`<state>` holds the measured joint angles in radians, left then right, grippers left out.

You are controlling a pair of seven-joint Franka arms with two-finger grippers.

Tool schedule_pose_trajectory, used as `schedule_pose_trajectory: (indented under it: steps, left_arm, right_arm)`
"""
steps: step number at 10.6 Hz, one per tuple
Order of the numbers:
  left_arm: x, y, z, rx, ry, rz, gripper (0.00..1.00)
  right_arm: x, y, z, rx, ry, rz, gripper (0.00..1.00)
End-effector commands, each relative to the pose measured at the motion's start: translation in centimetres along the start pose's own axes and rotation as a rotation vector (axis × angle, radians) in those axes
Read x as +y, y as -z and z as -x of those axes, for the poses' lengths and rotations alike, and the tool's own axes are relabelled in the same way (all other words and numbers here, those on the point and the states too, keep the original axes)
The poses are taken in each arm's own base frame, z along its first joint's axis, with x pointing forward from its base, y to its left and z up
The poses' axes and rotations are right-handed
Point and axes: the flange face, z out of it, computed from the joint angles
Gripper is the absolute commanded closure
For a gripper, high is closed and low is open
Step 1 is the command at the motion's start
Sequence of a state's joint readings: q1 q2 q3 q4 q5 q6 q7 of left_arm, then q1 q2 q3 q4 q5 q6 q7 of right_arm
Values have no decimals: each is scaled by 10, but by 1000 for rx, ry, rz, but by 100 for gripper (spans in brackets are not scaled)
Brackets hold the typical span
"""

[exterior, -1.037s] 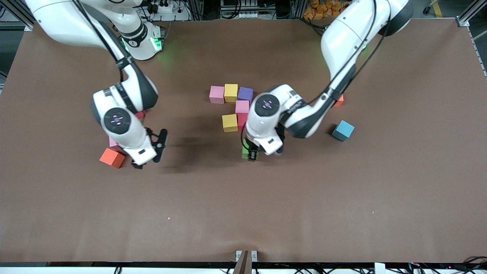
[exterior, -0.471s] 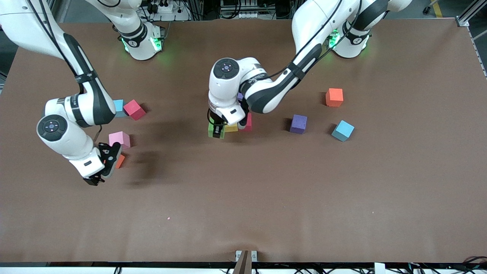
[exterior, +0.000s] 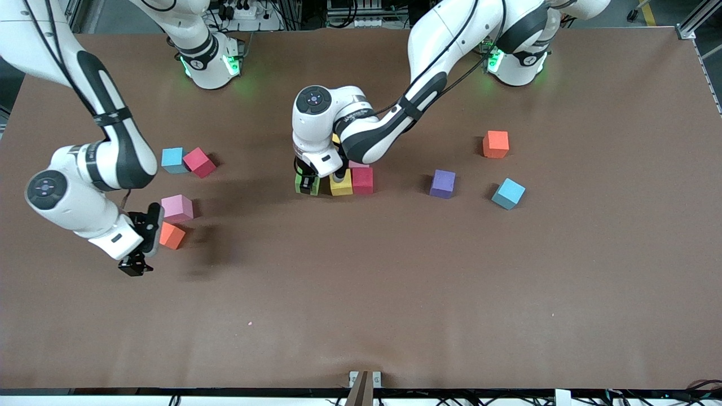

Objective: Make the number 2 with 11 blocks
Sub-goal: 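Grasp the orange cube with the right gripper while the left gripper places green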

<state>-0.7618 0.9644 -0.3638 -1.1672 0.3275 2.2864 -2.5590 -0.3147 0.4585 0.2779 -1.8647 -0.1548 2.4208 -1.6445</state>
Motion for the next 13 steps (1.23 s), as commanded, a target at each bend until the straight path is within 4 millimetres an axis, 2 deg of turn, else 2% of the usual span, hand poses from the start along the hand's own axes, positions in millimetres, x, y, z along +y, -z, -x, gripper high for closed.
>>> schedule_pose_trajectory:
  steps: [1, 2, 3, 4, 6, 8, 9, 10, 11, 13]
  left_arm:
    - [-3, -9, 7, -7, 40, -3, 46]
    - [-6, -16, 6, 2, 64, -10, 46]
    - [-9, -23, 5, 12, 87, -18, 46]
    - [-11, -28, 2, 22, 110, -28, 46]
    - [-14, -36, -1, 33, 136, -61, 46]
    - [-17, -41, -4, 45, 141, -78, 46]
    - [-18, -43, -5, 50, 143, -84, 46]
    - [-18, -45, -7, 59, 141, -89, 46]
    - [-18, -48, -9, 66, 141, -94, 46]
    - [-16, -50, -13, 72, 136, -94, 46]
  right_arm:
    - [-8, 1, 13, 28, 55, -29, 0]
    - [-12, 9, 15, 28, 58, -74, 0]
    - [-15, 18, 28, 19, 77, -74, 0]
    - [-18, 18, 45, 27, 137, -70, 0]
    - [-25, 8, 64, 38, 149, -84, 0]
    - [-28, -2, 71, 52, 251, -92, 0]
    - [-32, -4, 84, 56, 262, -95, 0]
    - [-35, -8, 82, 65, 297, -102, 0]
    - [-36, -12, 70, 89, 311, -131, 0]
    - [-29, -8, 54, 88, 146, -129, 0]
